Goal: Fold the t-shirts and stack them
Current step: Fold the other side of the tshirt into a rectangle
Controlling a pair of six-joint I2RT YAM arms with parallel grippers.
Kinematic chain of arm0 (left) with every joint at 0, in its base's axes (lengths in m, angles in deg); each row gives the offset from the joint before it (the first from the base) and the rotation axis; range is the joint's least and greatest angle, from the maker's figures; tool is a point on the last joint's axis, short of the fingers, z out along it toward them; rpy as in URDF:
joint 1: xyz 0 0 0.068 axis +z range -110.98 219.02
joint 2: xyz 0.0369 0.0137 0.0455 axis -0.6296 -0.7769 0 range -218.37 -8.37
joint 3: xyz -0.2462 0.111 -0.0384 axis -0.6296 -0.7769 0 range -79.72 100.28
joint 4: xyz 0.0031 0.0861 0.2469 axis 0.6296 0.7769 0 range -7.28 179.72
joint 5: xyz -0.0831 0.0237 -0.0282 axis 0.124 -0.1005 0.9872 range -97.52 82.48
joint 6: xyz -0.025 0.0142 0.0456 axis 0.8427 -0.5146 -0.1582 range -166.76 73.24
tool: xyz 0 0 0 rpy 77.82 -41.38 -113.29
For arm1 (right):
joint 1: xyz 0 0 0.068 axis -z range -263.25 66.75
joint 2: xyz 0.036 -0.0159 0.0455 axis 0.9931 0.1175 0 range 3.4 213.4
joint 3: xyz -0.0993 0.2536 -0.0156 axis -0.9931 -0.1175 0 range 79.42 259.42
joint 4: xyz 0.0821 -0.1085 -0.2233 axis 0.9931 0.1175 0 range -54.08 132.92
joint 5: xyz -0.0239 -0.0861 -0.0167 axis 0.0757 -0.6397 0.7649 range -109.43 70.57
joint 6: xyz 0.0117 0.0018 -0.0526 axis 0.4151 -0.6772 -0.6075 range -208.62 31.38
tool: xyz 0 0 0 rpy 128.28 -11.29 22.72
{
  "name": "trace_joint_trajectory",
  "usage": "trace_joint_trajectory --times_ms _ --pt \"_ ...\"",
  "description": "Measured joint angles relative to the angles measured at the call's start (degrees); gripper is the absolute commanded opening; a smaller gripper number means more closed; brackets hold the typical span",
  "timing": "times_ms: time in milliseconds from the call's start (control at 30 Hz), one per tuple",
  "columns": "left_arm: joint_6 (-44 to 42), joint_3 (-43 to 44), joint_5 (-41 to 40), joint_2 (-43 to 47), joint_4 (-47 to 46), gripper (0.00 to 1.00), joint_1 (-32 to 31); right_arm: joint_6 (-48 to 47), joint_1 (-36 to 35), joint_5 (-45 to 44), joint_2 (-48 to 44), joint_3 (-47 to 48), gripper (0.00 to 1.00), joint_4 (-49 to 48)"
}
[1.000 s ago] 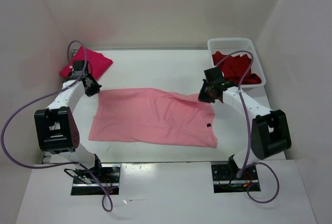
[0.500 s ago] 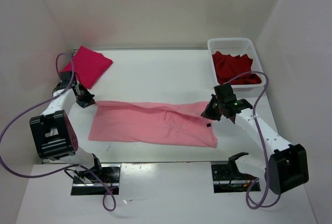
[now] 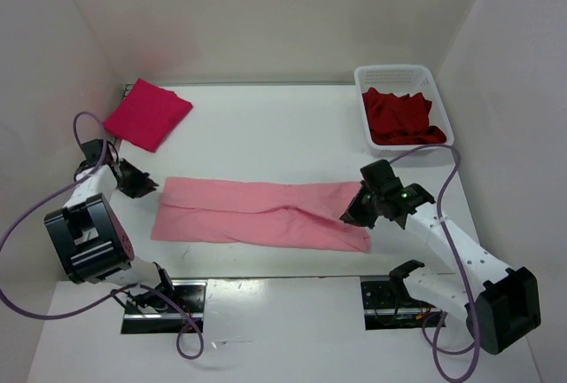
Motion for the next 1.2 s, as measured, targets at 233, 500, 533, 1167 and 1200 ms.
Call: trace_joint_trajectory --times_ms 233,500,533,1167,1200 --pt "1.2 -0.2 1.9 7.7 0.2 0.36 -0.2 3.4 -5.2 -1.4 -1.9 -0.1 0.32 1.9" --pt "2.4 -2.8 -0.2 12.9 -3.7 0.41 -14.4 -4.1 -5.2 -5.9 14.7 6.8 0.05 -4.5" --pt "2.6 -2.8 -0.3 12.3 -3.9 0.41 -16.3 -5.6 -5.2 -6.5 18.6 8.1 0.07 -7.0" --pt "2.7 -3.8 -0.5 -2.0 -9.1 0.37 -22.3 -14.8 -9.9 -9.7 37.0 15.0 0.31 -17.8" --pt "2.7 -3.8 -0.5 -2.2 -9.3 0.37 -22.3 -14.9 -10.0 -9.7 37.0 15.0 0.25 -17.8"
